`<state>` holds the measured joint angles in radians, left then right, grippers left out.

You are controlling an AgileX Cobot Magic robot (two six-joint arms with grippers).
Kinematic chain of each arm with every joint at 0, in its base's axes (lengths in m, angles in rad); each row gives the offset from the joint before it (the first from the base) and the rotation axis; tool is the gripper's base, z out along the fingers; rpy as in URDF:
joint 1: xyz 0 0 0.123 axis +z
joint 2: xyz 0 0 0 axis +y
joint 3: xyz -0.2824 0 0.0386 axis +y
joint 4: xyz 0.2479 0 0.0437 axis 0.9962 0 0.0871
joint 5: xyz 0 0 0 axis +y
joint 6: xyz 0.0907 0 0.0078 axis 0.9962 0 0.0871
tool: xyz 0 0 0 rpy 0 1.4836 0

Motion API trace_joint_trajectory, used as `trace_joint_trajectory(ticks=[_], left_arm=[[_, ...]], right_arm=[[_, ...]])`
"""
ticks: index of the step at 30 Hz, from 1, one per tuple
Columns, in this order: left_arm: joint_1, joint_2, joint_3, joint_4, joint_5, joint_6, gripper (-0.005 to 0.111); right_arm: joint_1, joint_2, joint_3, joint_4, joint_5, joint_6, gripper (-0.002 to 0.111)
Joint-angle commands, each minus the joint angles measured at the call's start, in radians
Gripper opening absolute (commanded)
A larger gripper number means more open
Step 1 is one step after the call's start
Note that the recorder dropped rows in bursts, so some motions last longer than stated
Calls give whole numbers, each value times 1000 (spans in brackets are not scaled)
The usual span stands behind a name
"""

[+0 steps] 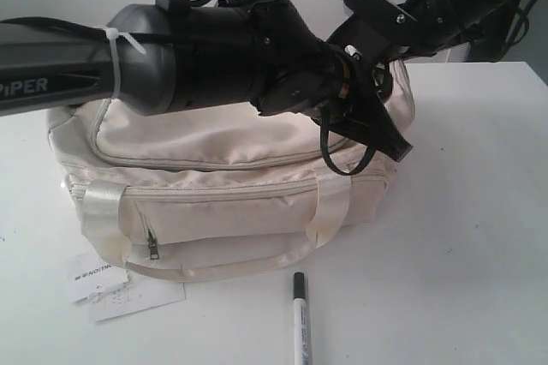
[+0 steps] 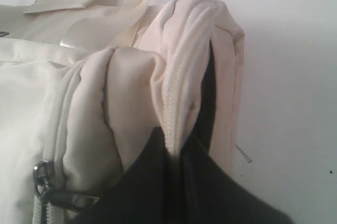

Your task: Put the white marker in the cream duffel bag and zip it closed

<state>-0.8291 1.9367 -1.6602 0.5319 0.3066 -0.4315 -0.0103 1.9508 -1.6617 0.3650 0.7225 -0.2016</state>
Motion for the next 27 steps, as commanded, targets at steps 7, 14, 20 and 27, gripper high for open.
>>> trace_joint_trajectory(ticks=[7, 14, 20, 27], left_arm=[[-13, -44, 3, -7, 73, 21, 0], [-13, -62, 7, -83, 108, 51, 0], [-13, -62, 7, -111, 136, 81, 0], [-13, -62, 7, -123, 203, 139, 0]], right_arm=[[-1, -4, -4, -1, -3, -4, 0], [-1, -4, -4, -1, -3, -4, 0], [-1, -4, -4, -1, -3, -1, 0], [-1, -4, -4, 1, -3, -1, 0]])
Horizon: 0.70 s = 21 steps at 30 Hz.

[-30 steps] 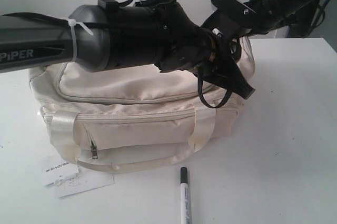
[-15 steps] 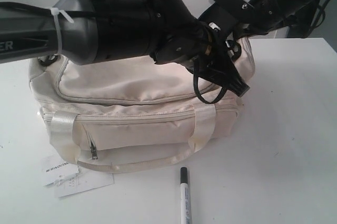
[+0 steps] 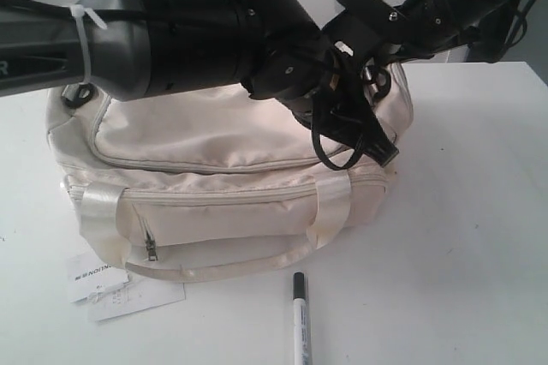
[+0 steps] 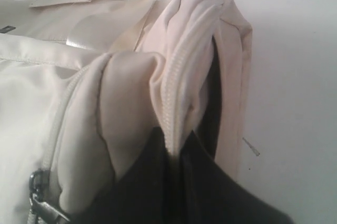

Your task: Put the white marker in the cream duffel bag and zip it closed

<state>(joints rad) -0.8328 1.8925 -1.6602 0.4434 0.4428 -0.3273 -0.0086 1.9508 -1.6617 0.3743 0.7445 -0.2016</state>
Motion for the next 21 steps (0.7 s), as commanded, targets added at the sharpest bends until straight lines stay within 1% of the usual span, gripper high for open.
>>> trace_joint_trajectory(ticks=[1, 5, 9, 12, 13, 15, 16, 17, 18, 19, 20, 21], left_arm=[[-9, -18, 7, -35, 55, 37, 0], [-11, -18, 7, -87, 40, 56, 0], [-13, -18, 7, -92, 17, 67, 0], [-9, -18, 7, -38, -35, 67, 0], [-7, -18, 7, 16, -66, 67, 0], [-7, -8, 7, 74, -72, 67, 0], [-7, -8, 7, 78, -66, 67, 0], [-7, -7, 7, 78, -46, 65, 0], [-7, -7, 7, 78, -39, 65, 0], [-7, -7, 7, 78, -39, 65, 0], [-7, -9, 7, 78, -39, 65, 0], [-7, -9, 7, 82, -39, 65, 0]], right_arm=[[-3, -4, -4, -8, -25, 1, 0], [-3, -4, -4, -8, -25, 3, 0], [-3, -4, -4, -6, -13, 3, 0], [-3, -4, -4, -6, -11, 3, 0], [-3, -4, -4, -6, -5, 3, 0], [-3, -4, -4, -6, 1, 3, 1], [-3, -4, -4, -6, 3, 3, 3], [-3, -4, -4, -6, 11, 3, 10], [-3, -4, -4, -6, 14, 3, 13], [-3, -6, -5, -6, 20, 3, 23], [-3, -10, -10, -6, 24, 3, 27], [-3, -17, -25, -6, 43, 3, 35]])
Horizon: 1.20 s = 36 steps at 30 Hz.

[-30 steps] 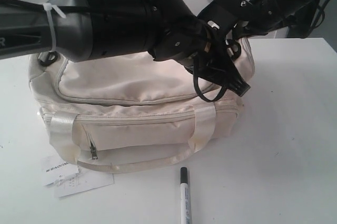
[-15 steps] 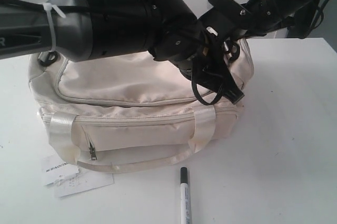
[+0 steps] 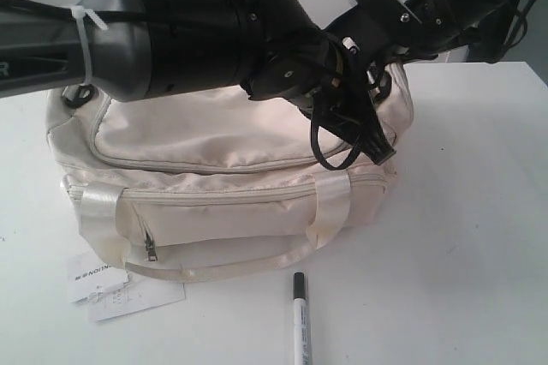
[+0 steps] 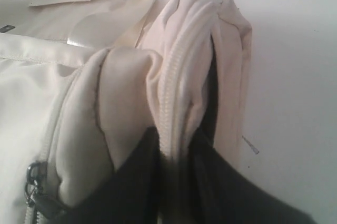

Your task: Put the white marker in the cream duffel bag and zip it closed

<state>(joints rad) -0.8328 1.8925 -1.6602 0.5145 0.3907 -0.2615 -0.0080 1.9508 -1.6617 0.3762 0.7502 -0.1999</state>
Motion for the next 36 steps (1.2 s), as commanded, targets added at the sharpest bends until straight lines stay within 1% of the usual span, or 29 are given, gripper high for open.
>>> trace_joint_trajectory(ticks=[1, 3, 4, 7, 12, 19, 22, 24, 29, 36], left_arm=[[-7, -9, 7, 11, 13, -1, 0], [-7, -9, 7, 11, 13, -1, 0], [-7, -9, 7, 11, 13, -1, 0], [-7, -9, 7, 11, 13, -1, 0], [-7, -9, 7, 11, 23, -10, 0], [-7, -9, 7, 7, 30, -80, 0], [-7, -9, 7, 5, 30, -82, 0], [-7, -9, 7, -1, 30, -82, 0], [-7, -9, 7, -11, 28, -82, 0], [-7, -9, 7, -15, 21, -82, 0]], right_arm=[[-4, -24, -44, -8, 59, 1, 42], [-4, -45, -84, -8, 106, 1, 50], [-4, -53, -102, -8, 128, -6, 52], [-4, -66, -160, 1, 210, -9, 53], [-4, -46, -165, 133, 281, -118, 53], [5, -7, -165, 174, 265, -157, 53], [19, 4, -165, 171, 245, -160, 53], [32, 14, -165, 160, 229, -165, 53], [60, 50, -165, 62, 161, -136, 53], [71, 95, -165, 54, 125, -119, 53]])
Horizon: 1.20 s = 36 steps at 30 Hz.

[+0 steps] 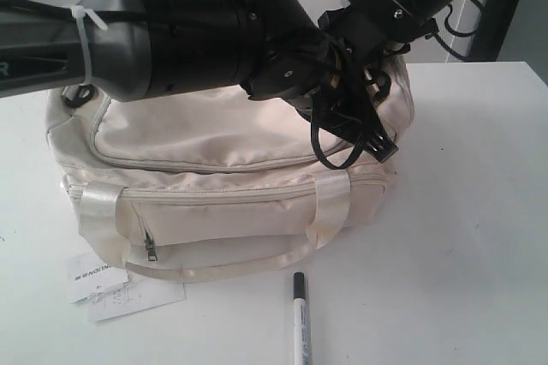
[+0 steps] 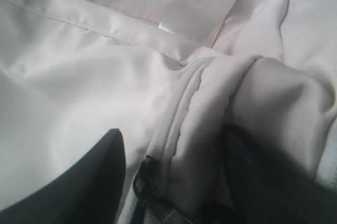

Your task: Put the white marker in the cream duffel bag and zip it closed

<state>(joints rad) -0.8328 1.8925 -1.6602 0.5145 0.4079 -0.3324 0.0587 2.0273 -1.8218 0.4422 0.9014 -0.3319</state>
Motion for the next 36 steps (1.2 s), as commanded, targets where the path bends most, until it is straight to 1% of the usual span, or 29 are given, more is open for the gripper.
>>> trace_joint_trajectory(ticks=[1, 4, 5, 6, 7, 10, 17, 23, 29, 36], left_arm=[[-7, -9, 7, -15, 3, -11, 0], [-7, -9, 7, -15, -4, -11, 0], [-7, -9, 7, -15, -4, -11, 0], [-7, -9, 7, -17, -9, -11, 0], [-7, -9, 7, -19, -15, -11, 0], [-7, -9, 7, -19, -24, -11, 0], [-7, -9, 7, -19, -4, -9, 0], [-7, -13, 7, -34, 65, -9, 0], [-7, -34, 7, -37, 67, -9, 0], [-9, -48, 7, -105, 83, -5, 0]], right_arm=[[4, 26, -5, -12, -30, 14, 52], [4, 47, -5, -7, -42, 23, 48], [4, 51, -5, -7, -45, 25, 45], [4, 54, -5, -5, -45, 28, 40], [4, 59, -5, 3, -43, 30, 31], [4, 58, -5, 8, -45, 30, 0], [-7, 51, -5, 3, -47, 50, 0], [-28, 42, -5, 9, -44, 74, 0], [-34, 42, -5, 14, -47, 76, 0], [-34, 42, -5, 16, -72, 104, 0]])
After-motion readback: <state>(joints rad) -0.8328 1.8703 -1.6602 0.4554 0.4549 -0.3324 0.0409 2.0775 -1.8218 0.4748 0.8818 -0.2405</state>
